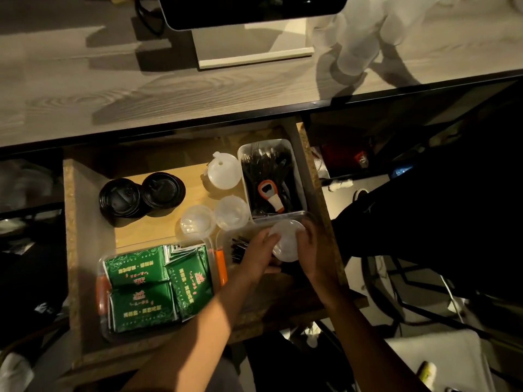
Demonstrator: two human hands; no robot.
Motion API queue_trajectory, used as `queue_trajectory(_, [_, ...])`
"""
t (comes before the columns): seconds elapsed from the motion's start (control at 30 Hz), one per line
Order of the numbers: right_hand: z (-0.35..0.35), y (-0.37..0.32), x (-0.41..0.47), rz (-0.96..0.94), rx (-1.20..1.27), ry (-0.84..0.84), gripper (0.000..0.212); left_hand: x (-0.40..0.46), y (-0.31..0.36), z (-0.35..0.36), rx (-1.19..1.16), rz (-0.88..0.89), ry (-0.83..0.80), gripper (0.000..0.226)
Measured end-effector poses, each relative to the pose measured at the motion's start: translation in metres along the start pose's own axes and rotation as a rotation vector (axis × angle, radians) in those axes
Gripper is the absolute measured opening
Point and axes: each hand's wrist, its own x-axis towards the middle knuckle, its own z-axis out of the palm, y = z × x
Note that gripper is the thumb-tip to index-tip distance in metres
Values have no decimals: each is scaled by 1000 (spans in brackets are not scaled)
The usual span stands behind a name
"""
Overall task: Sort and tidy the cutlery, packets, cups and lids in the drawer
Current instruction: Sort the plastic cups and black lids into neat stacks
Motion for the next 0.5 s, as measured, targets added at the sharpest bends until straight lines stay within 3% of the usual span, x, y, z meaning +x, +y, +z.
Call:
queue_trajectory(0.1, [7, -13, -7, -87, 88, 233, 34, -19, 13, -12, 59, 105, 11, 8])
queue_trajectory(0.17, [6, -31, -13, -114, 164, 183, 22, -31, 22, -24, 76, 183, 36, 12])
queue_trajectory(0.37, [31, -89, -14, -164, 405, 1, 24, -60, 52, -69, 166, 356, 220, 24])
queue_trajectory(0.5, [67, -122, -9, -296, 418, -66, 23, -70, 63, -116, 229, 453, 357, 32])
